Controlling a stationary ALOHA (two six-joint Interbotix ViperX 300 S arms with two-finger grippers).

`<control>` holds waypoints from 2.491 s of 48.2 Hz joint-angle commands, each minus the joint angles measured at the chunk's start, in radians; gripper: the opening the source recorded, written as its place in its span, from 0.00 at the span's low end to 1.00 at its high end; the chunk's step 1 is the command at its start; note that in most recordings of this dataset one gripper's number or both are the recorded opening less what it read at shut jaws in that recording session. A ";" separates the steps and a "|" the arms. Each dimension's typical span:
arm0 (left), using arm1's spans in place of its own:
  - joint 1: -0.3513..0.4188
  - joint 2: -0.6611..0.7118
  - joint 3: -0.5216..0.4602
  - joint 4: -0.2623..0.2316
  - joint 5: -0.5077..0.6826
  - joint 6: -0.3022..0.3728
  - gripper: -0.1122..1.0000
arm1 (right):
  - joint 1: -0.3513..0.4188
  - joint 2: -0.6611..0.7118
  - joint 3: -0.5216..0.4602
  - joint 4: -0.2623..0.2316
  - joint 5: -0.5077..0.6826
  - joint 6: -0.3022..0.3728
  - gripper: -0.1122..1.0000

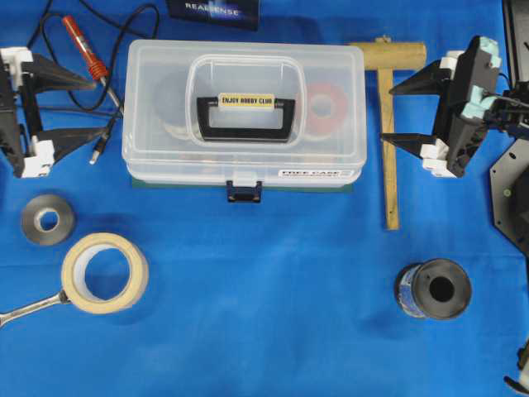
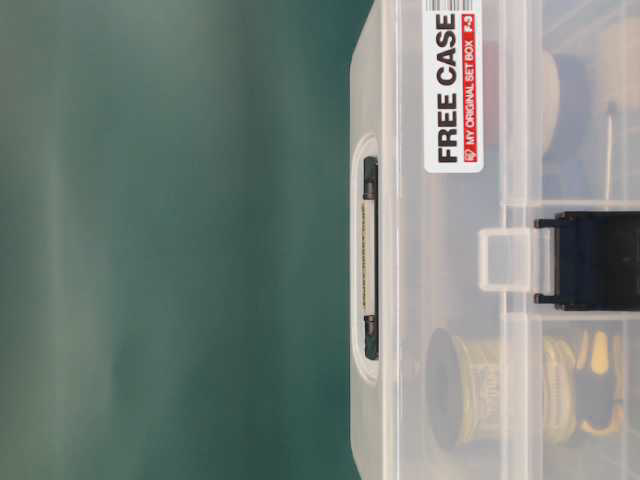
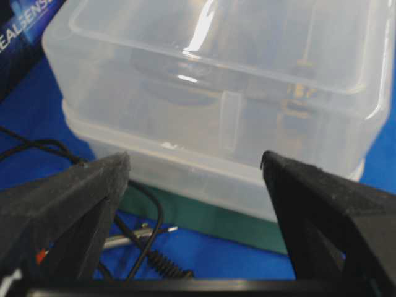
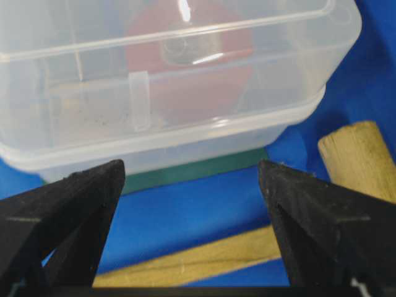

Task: Open the tool box with both arms.
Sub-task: 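Grip the lid edges with both grippers and start lifting upward, then lift and swing the lid back away from the front with both grippers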

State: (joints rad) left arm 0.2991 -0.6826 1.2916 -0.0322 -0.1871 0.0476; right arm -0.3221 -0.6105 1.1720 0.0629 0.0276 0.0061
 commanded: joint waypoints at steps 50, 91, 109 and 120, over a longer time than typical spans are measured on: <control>-0.048 0.141 -0.114 -0.002 -0.112 0.005 0.92 | 0.051 0.109 -0.130 0.003 -0.144 -0.002 0.87; 0.044 0.014 -0.114 -0.002 -0.178 0.106 0.92 | 0.018 -0.006 -0.146 -0.012 -0.167 -0.020 0.87; 0.080 0.023 -0.121 -0.002 -0.215 0.109 0.92 | -0.017 -0.006 -0.169 -0.035 -0.167 -0.020 0.87; 0.124 0.063 -0.137 -0.002 -0.233 0.109 0.92 | -0.075 -0.005 -0.172 -0.035 -0.167 -0.020 0.87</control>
State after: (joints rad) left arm 0.4264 -0.6443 1.2241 -0.0383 -0.3927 0.1595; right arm -0.3958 -0.6243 1.0753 0.0261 -0.0905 -0.0184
